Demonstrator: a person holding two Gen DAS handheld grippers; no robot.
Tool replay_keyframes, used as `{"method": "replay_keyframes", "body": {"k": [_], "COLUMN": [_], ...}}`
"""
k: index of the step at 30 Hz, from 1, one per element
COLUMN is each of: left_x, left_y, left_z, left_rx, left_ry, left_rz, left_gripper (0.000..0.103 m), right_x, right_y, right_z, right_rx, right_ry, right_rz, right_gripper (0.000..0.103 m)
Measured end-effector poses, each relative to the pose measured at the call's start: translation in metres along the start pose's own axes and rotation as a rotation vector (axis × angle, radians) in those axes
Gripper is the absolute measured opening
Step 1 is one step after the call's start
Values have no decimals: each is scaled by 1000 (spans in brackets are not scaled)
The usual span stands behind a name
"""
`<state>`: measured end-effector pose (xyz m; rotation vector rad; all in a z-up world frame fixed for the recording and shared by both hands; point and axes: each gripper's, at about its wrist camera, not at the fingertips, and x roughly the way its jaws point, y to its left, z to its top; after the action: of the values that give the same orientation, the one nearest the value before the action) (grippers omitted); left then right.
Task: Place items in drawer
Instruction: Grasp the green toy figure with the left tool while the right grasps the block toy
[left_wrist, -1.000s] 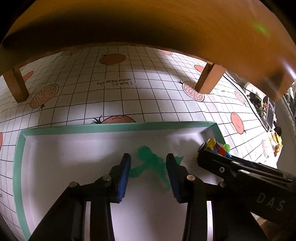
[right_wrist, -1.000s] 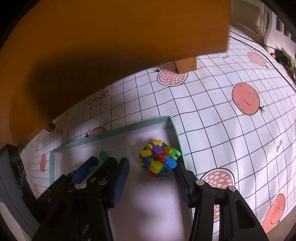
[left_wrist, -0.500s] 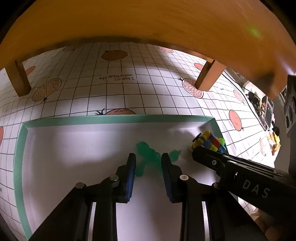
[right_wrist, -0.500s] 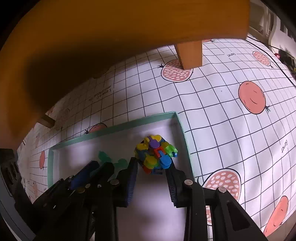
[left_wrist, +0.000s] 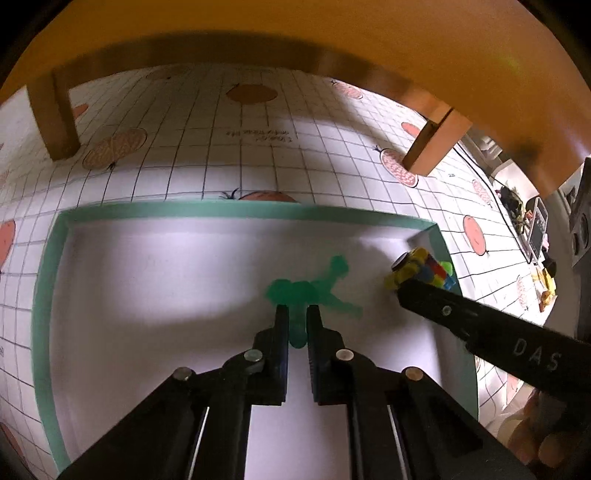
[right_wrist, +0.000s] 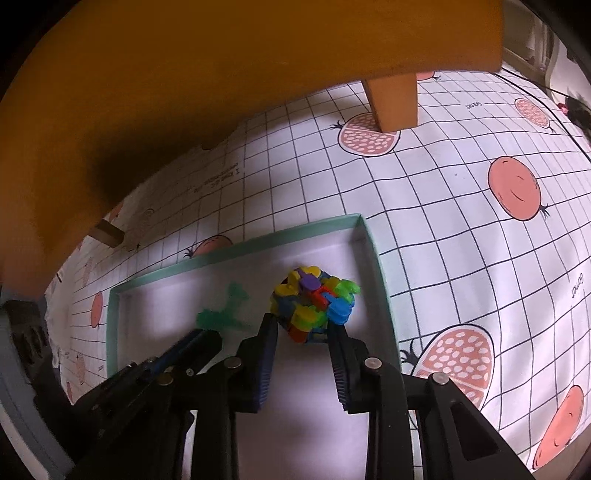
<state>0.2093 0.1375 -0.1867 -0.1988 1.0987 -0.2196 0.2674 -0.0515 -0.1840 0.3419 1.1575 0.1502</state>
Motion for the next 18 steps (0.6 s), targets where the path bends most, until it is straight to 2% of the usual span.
{"method": "replay_keyframes", "body": {"k": [18], "left_x": [-24], "left_y": [25], "left_z": [-6], "left_rx": [-60], "left_ry": [0], "left_rz": [-10], "left_gripper": [9], "right_x": [-17], "right_y": [12], "right_z": [-7], "right_rx": [-14], "right_ry": [-9], "right_rz": [40], "right_gripper": [30]}}
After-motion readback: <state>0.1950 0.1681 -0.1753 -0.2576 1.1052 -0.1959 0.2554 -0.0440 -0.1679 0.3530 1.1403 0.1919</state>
